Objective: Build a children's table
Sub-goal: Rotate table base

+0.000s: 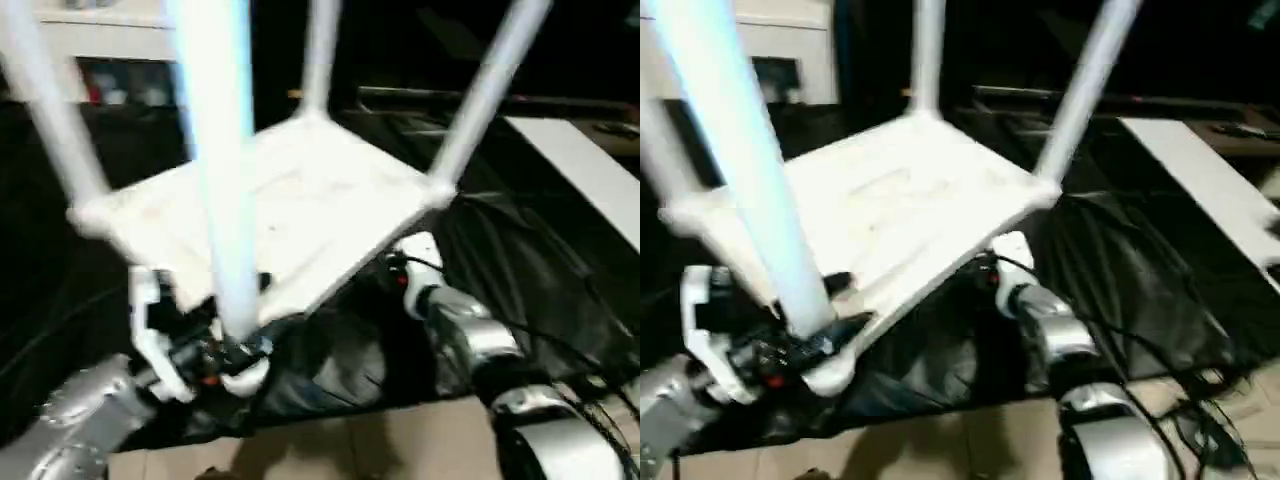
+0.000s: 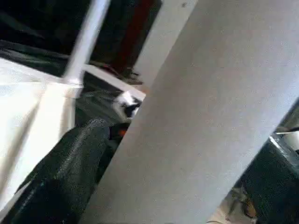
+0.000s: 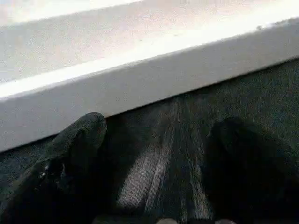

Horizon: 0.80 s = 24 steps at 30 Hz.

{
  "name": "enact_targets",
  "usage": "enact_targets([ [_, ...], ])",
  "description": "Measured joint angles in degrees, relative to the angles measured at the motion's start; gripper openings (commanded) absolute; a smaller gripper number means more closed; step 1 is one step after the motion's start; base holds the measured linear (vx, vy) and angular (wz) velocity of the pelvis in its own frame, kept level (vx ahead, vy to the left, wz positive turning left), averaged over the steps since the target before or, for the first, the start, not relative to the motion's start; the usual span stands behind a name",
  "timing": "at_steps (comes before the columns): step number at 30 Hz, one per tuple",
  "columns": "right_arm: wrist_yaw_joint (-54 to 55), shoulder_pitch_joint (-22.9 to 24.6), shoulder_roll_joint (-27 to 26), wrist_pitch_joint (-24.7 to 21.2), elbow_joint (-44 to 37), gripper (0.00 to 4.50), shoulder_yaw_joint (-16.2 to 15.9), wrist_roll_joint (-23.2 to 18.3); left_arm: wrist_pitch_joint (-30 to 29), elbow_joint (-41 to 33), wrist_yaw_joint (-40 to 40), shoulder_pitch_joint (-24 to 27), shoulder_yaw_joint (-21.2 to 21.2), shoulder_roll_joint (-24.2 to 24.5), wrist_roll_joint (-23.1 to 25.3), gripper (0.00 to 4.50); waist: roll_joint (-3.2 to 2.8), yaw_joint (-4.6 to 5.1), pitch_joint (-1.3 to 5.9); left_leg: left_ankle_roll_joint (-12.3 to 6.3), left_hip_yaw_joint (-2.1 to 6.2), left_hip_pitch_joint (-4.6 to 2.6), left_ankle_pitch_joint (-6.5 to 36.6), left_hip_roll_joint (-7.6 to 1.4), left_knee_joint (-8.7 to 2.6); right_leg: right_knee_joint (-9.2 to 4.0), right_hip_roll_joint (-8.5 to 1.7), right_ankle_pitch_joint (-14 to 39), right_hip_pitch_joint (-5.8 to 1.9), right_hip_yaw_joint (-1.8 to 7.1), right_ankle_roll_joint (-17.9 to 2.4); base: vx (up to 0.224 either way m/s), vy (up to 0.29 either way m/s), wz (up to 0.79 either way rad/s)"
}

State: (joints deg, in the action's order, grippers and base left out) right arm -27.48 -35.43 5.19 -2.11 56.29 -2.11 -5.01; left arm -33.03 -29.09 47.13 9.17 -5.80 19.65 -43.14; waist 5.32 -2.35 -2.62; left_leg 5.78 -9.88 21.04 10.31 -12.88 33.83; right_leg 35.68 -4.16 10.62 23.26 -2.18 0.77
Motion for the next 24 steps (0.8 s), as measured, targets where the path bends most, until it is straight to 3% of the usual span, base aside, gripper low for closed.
enact_targets([
  [6,-4.64,-2.94,-5.24,2.98,4.83,4.43,-1.32,0.95,-0.38,0.12,-1.45,-1.65,1.97,-0.35,0.81,4.5,2.01,1.32,0.1,0.29,0.35,-0.04,-0.16,-0.02,0.01,0.22,0.04,-0.08,0.4,-0.24,-0.17,0.0,0.0,0.0],
  [12,-5.07,-5.4,-9.0,5.19,8.15,4.43,-2.81,2.52,-0.48,0.73,-3.88,-4.88,4.58,-1.05,3.14,4.5,3.59,1.05,0.15,0.34,0.37,-0.08,-0.18,-0.03,0.04,0.29,0.03,-0.3,0.73,-0.28,-0.46,0.0,0.0,0.0],
  [15,-3.06,-6.92,-9.76,5.46,9.66,4.43,-2.63,2.52,1.95,5.7,-5.05,-10.21,7.62,-2.97,7.83,4.5,3.84,0.08,0.05,0.34,0.33,-0.09,-0.19,-0.03,0.07,0.29,0.0,-0.33,0.77,-0.27,-0.45,0.0,0.0,0.0],
  [19,-2.89,-7.26,-10.18,6.79,9.68,4.43,-2.06,2.39,5.24,11.94,-6.42,-16.24,9.98,-3.76,13.37,4.5,3.65,-0.54,-0.06,0.34,0.31,-0.09,-0.19,-0.01,0.08,0.3,-0.03,-0.38,0.75,-0.26,-0.45,0.0,0.0,0.0],
  [22,-2.81,-6.58,-8.41,8.54,9.66,4.43,-1.11,2.32,9.16,19.51,-9.43,-21.74,12.81,-5.07,19.09,4.5,2.71,-1.79,-0.37,0.36,0.19,-0.05,-0.2,0.01,0.13,0.28,-0.14,-0.56,0.71,-0.28,-0.75,0.0,0.0,0.0],
  [23,-2.85,-6.46,-8.31,8.98,9.49,4.43,-0.7,2.24,9.81,21.25,-10.47,-22.85,12.98,-5.08,20.32,4.5,2.71,-1.87,-0.3,0.35,0.15,-0.1,-0.2,0.01,0.14,0.28,-0.15,-0.59,0.69,-0.23,-0.8,0.0,0.0,0.0],
  [24,-3.07,-5.51,-7.7,9.46,8.72,4.43,-0.47,2.07,11.27,23.7,-11.19,-24.25,13.32,-5.18,21.83,4.5,2.08,-2.07,-0.41,0.35,0.16,-0.06,-0.21,0.02,0.15,0.25,-0.15,-0.61,0.7,-0.24,-0.81,0.0,0.0,0.0],
])
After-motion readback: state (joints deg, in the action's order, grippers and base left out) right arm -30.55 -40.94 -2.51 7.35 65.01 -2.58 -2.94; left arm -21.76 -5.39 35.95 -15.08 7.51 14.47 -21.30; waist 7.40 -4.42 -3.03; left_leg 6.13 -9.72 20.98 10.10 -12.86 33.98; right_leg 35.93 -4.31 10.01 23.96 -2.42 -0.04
